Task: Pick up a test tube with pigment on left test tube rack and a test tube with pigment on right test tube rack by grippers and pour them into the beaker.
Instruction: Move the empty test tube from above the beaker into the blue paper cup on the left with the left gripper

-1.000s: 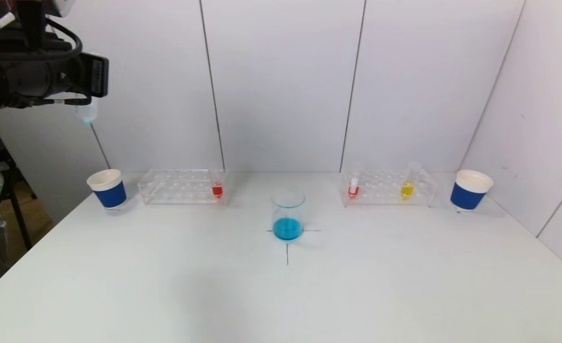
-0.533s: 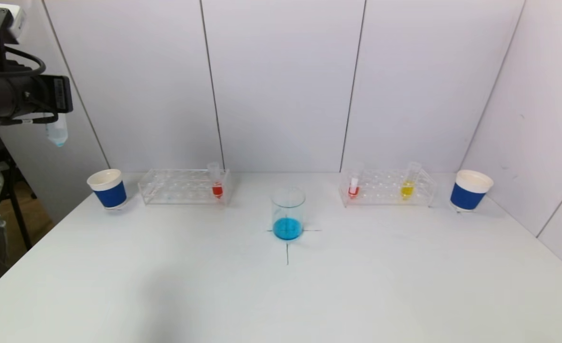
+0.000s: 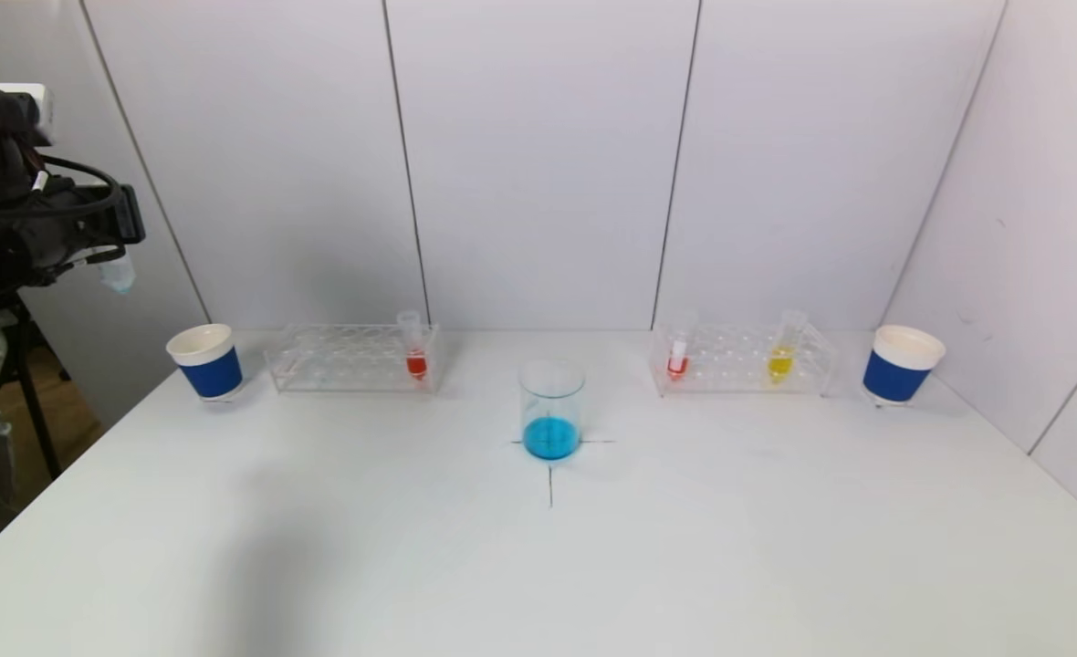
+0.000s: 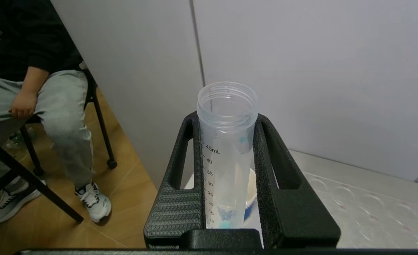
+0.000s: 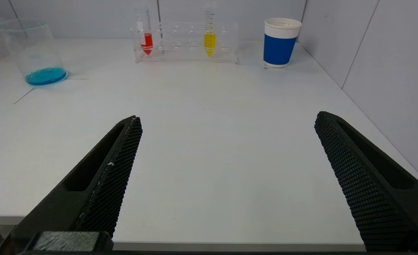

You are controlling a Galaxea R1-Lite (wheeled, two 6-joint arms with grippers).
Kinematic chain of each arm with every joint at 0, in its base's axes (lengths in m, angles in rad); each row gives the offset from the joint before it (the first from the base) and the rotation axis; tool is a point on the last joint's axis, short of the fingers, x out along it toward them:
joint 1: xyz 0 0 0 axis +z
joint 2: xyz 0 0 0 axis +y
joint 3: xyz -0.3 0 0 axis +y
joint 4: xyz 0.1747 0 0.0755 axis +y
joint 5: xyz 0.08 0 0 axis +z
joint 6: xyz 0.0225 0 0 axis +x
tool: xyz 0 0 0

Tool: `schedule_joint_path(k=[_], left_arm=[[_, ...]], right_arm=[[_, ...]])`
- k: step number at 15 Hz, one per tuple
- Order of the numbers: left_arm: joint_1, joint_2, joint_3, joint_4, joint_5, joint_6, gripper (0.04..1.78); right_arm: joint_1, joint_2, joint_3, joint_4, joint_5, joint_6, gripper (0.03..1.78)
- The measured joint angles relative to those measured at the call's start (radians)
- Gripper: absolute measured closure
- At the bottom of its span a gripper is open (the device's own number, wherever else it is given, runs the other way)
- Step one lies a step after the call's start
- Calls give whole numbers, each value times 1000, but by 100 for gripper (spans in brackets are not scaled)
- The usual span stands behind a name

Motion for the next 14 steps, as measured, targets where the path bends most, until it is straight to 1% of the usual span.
schedule_joint_path(k=[4, 6, 8, 11, 14], left_arm=[[61, 127, -44, -72, -4, 0, 139], [83, 195, -92, -101, -30, 0, 139], [93, 259, -138, -132, -68, 0, 139], [96, 343, -205, -151, -75, 1, 139], [93, 405, -239, -160, -79, 5, 139]], right_arm=[[0, 0, 0, 0, 0, 0, 4], [0, 0, 0, 0, 0, 0, 4], [0, 0, 0, 0, 0, 0, 4], [0, 0, 0, 0, 0, 0, 4], [0, 0, 0, 0, 0, 0, 4]])
